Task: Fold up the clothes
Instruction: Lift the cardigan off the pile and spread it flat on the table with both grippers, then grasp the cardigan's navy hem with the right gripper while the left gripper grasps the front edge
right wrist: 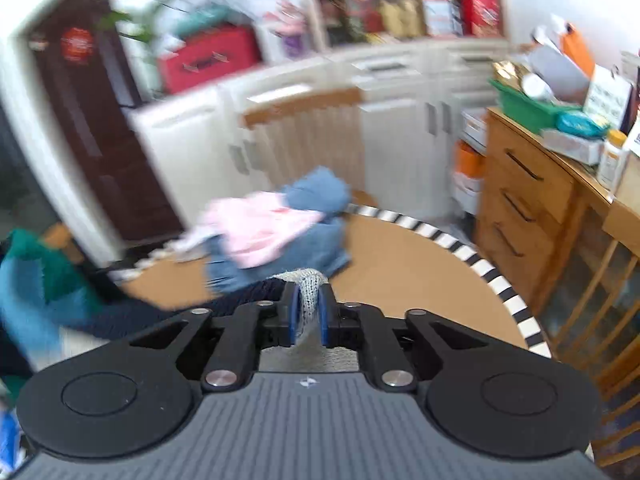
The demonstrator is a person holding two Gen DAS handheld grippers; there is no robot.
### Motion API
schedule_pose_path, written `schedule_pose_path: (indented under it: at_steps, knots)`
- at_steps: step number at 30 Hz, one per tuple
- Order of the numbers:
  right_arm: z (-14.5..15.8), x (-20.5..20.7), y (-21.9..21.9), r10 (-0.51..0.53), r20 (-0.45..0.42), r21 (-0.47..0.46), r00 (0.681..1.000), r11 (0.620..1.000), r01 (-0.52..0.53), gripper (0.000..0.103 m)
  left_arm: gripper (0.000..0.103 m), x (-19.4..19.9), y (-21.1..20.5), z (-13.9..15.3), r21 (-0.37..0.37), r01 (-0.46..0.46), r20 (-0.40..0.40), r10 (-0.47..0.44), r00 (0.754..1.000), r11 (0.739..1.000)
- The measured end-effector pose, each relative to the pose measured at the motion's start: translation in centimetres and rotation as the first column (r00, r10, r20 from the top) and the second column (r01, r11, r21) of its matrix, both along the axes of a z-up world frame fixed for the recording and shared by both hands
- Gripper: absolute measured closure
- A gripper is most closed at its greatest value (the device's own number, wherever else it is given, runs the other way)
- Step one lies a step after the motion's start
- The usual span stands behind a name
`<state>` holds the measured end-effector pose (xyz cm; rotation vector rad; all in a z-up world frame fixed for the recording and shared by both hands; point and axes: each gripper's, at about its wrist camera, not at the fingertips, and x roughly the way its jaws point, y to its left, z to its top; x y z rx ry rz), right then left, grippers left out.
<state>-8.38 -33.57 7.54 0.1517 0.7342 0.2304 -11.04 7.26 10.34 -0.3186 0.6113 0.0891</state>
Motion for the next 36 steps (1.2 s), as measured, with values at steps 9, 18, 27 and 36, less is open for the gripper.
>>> schedule_pose_path:
  at_steps: [9,18,27,36]
  knots:
    - [-8.8,-4.6,6.6,0.162,-0.085,-0.155,0.983,0.972,-0.174,0.049,0.047,-3.2,3.2,-8.7,0.111,0.018,-0.120,-0.005,0.993,0.994]
    - [-13.7,-20.1,6.3,0.163,-0.188,-0.172,0.968,0.965,-0.196,0.037,0.037,-19.8,1.5,-19.1,0.049,0.093,-0.256,-0.077,0.964,0.994]
    - [-17.7,-21.8,7.5,0.134,-0.230,-0.284,0.964,0.938,-0.198,0.045,0.037,-22.3,-3.9,-23.0,-0.019,0.162,-0.274,-0.161,0.948,0.987]
    - [-13.4,-19.1,5.8,0.008,-0.079,-0.046,0.997,0.999,-0.012,0.095,0.090,-16.9,-3.6,-22.1,-0.051,0.072,-0.104,-0.077,0.992,0.996]
